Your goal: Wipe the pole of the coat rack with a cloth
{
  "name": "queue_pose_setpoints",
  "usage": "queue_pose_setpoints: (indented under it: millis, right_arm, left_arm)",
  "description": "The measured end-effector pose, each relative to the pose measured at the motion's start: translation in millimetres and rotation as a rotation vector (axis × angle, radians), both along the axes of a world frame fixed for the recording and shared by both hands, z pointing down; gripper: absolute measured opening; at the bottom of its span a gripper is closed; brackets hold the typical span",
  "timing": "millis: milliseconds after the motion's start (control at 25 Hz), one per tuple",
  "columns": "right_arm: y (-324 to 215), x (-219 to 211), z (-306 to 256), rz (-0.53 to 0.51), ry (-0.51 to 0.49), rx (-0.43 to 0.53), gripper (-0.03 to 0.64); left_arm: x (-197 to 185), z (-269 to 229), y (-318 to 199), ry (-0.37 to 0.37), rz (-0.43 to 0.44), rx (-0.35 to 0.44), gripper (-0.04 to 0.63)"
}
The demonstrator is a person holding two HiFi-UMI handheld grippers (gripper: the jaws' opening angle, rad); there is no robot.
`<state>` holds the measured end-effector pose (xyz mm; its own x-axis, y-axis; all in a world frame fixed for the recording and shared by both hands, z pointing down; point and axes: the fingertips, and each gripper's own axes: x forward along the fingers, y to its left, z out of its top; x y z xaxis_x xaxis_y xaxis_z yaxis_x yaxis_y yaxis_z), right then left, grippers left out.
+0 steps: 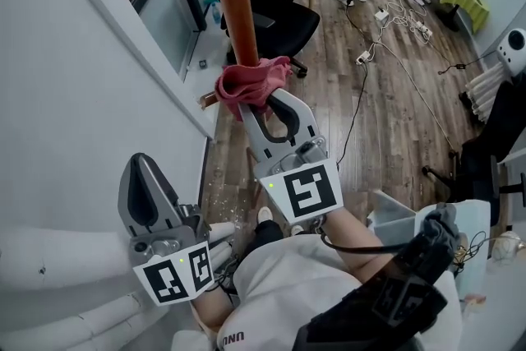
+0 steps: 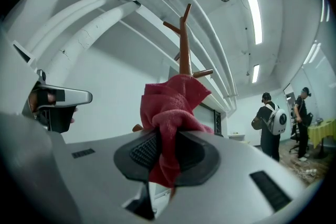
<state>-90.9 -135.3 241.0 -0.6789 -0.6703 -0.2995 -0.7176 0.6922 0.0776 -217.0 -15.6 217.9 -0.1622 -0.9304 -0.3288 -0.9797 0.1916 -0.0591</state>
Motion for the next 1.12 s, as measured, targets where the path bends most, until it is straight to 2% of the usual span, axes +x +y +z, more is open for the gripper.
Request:
queue_pose_setpoints:
  millis: [640, 1120]
  right_arm:
    - [14, -13, -11, -0.05, -0.025, 0.018, 0.074]
    - [33, -31, -25, -0.128, -0.07, 0.037, 0.074]
  left_arm:
    - [0, -2, 8, -0.001, -0.014, 0.007, 0.015]
    - [-1, -1, 12, -0.002, -0.023, 0.017, 0.015]
